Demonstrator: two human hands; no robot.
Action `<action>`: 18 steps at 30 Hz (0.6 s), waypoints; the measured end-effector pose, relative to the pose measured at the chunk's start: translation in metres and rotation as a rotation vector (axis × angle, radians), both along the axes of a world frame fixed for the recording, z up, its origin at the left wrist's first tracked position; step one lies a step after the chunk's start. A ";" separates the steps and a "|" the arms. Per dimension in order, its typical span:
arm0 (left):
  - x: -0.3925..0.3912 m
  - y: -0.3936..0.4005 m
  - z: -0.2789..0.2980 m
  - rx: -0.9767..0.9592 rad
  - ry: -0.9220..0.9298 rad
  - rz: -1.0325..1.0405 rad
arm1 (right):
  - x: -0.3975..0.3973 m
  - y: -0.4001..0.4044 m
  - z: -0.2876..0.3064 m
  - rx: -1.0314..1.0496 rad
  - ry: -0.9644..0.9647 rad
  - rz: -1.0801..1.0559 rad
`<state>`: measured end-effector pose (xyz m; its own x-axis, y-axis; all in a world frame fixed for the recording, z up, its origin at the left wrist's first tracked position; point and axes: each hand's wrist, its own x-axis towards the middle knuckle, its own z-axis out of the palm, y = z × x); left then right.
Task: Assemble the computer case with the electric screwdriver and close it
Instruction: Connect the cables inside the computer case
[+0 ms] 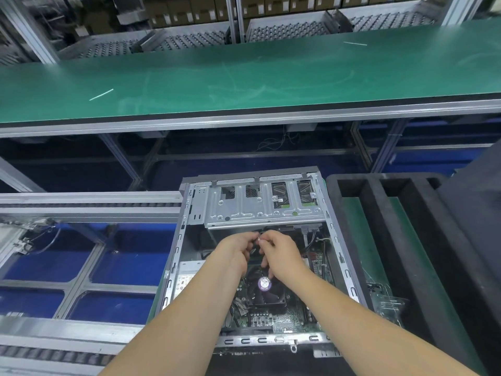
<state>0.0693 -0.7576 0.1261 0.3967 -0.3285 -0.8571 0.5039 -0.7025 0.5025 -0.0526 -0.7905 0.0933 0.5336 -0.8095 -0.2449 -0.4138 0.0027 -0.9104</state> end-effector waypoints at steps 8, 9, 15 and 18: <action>-0.003 0.005 -0.001 -0.020 -0.009 0.016 | 0.000 0.001 -0.001 0.012 0.004 -0.011; -0.003 0.006 -0.001 -0.021 -0.009 0.015 | 0.000 0.001 -0.001 0.014 0.002 -0.010; -0.001 0.007 0.000 -0.029 0.004 0.022 | 0.000 0.000 0.001 0.034 -0.017 -0.002; -0.002 0.006 0.000 -0.042 -0.008 0.029 | 0.000 0.000 0.001 0.044 -0.025 -0.001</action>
